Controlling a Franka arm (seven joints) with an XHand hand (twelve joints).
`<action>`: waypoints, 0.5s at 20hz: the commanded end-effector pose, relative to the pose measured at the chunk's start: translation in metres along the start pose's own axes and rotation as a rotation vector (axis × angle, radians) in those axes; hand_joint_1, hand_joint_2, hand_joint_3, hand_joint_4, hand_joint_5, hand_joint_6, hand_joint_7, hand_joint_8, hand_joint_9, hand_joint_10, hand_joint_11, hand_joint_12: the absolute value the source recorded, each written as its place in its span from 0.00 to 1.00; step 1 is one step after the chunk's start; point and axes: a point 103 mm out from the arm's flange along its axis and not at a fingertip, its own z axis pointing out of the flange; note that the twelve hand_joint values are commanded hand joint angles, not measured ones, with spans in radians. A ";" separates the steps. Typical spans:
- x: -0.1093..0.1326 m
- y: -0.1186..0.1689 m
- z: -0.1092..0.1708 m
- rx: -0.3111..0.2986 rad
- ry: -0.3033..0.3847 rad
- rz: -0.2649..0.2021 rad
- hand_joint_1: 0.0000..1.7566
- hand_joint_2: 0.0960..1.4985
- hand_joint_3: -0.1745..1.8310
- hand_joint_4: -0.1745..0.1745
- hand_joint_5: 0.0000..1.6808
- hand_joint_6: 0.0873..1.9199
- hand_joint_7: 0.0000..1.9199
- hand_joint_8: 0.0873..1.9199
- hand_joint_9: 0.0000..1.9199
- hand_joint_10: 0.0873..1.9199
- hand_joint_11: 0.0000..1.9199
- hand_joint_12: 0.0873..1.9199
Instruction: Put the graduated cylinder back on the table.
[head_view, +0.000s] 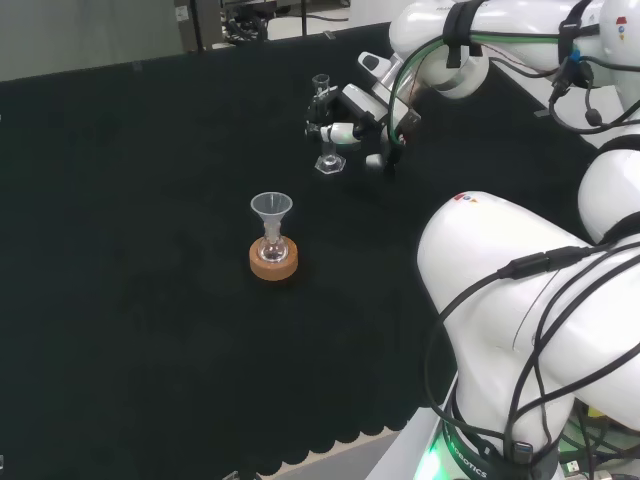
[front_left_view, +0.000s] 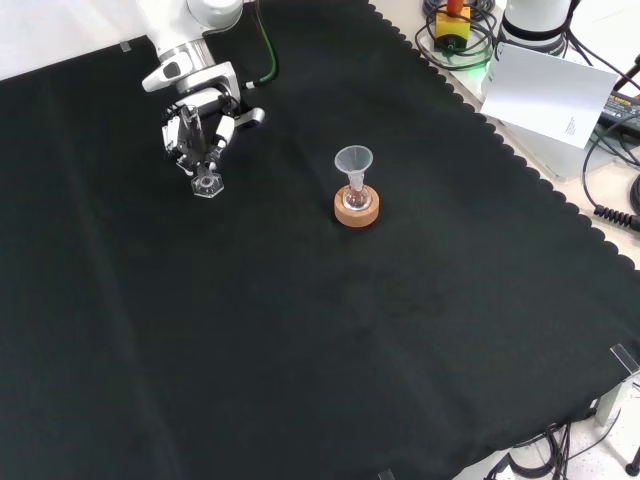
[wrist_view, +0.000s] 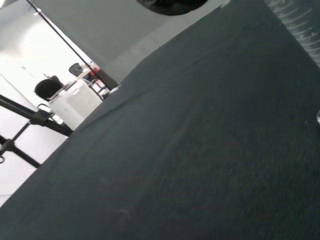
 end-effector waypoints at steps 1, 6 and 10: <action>-0.002 -0.005 -0.005 0.007 0.085 -0.031 0.64 0.73 0.08 0.17 0.53 0.48 0.46 0.31 0.67 0.00 0.54 0.46; -0.002 -0.008 -0.012 0.027 0.099 -0.033 0.59 0.70 0.02 0.31 0.42 0.31 0.37 0.29 0.56 0.00 0.35 0.59; 0.000 -0.008 -0.017 0.039 0.095 -0.025 0.56 0.68 0.00 0.30 0.34 0.29 0.33 0.29 0.51 0.00 0.29 0.63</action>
